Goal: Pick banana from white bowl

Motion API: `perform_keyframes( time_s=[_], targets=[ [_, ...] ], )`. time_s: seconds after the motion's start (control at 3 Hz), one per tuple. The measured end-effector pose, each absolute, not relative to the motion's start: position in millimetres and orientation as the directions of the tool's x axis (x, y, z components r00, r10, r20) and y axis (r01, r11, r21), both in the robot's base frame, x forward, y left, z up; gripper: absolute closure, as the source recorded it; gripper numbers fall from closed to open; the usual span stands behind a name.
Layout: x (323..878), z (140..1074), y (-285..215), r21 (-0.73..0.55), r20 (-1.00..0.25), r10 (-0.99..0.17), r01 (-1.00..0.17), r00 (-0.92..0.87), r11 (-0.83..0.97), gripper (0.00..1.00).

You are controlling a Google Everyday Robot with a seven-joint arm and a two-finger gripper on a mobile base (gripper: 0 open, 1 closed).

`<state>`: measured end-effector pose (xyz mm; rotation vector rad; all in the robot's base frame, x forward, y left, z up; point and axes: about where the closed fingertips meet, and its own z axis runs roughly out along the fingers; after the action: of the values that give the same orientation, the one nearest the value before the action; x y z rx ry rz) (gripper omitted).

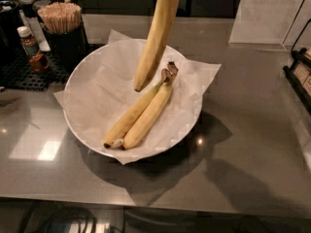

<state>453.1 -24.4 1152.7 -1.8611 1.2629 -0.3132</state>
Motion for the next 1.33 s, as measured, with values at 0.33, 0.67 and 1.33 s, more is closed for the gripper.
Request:
perform_keyframes(
  time_s=[0.33, 0.67, 1.33],
  targets=[
    [453.1, 1152.7, -24.4, -0.753, -0.239, -0.855, -0.644, 0.46, -0.136, 1.0],
    [453.1, 1152.7, -24.4, -0.753, -0.239, -0.855, -0.644, 0.46, -0.136, 1.0],
    [453.1, 1152.7, -24.4, -0.753, -0.239, -0.855, -0.644, 0.46, -0.136, 1.0]
  ],
)
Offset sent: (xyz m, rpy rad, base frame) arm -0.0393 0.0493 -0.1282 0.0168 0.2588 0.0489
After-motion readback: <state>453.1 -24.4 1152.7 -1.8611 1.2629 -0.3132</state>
